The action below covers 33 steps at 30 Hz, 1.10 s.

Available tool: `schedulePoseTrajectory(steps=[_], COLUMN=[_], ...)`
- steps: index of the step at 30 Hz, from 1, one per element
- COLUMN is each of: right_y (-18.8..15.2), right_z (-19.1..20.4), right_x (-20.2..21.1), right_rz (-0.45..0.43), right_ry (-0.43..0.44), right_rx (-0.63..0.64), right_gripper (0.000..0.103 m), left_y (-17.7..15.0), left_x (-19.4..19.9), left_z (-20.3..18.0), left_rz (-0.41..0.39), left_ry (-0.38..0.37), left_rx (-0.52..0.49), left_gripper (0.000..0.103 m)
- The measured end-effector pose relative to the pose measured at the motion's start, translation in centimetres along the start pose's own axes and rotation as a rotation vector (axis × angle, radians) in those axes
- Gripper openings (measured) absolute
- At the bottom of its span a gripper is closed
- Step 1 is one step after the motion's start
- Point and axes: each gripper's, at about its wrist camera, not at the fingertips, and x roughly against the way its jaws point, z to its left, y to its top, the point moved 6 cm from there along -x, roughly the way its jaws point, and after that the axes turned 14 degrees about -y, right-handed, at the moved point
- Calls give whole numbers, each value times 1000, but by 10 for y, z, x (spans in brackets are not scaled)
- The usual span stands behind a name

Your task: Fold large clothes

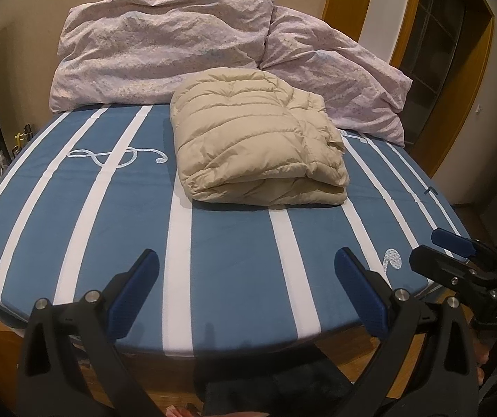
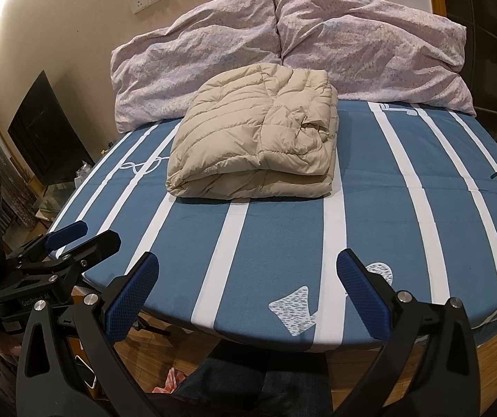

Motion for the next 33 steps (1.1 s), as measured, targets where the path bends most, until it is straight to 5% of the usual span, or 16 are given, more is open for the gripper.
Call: schedulePoseTrajectory(steps=[33], right_y=[0], right_z=[-2], right_x=[-2], right_rz=[2], right_ry=[6], right_rx=[1], right_gripper=[102], left_y=[4], left_x=[-5], left_z=[-5], left_rz=[8], left_ry=[-30], left_rx=[9], left_gripper=[100])
